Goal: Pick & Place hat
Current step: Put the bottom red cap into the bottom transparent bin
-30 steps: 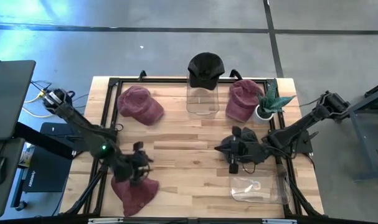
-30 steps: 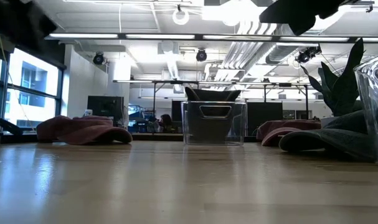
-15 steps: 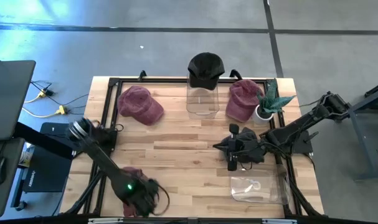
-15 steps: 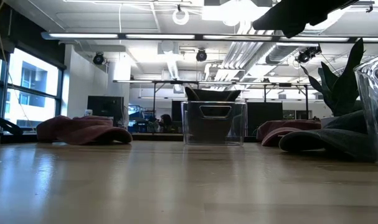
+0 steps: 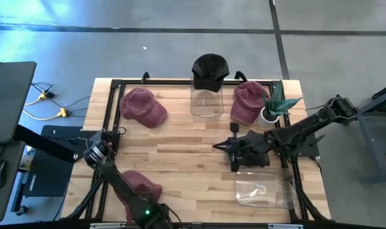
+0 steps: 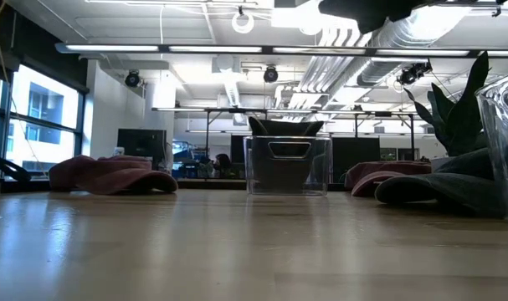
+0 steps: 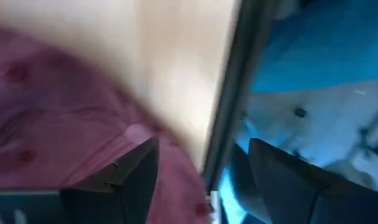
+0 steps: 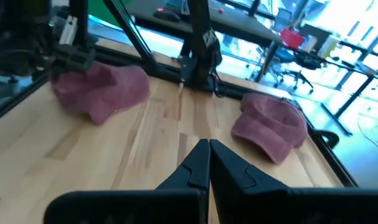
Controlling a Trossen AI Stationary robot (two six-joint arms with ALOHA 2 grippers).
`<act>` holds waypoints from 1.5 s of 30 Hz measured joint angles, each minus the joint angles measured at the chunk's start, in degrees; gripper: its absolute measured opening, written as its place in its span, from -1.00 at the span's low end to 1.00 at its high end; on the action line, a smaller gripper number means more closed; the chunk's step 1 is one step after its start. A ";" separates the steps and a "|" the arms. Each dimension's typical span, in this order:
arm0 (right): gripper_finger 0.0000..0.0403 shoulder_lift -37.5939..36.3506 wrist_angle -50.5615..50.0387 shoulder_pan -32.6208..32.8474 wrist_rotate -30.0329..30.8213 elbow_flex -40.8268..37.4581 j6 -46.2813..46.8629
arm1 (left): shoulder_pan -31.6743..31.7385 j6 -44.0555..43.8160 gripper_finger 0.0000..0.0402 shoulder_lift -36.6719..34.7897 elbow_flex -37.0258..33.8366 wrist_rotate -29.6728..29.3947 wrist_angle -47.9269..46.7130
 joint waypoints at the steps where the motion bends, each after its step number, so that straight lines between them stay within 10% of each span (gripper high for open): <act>1: -0.99 0.00 0.16 -0.27 -0.85 0.00 -0.50 | -0.36 -0.82 0.24 0.44 0.54 -0.43 -1.07; 14: -0.99 0.00 -0.80 -0.48 -2.12 0.00 2.21 | -6.32 -5.15 0.14 3.59 0.44 -6.47 -14.32; 29: -0.99 -0.31 -2.93 5.29 1.67 0.00 2.19 | -6.37 -8.16 -0.96 3.57 -6.63 -11.59 -22.91; 45: -0.99 -0.33 -2.92 7.26 3.50 0.00 3.70 | -6.26 -19.84 -1.00 -10.18 8.02 -39.96 -24.57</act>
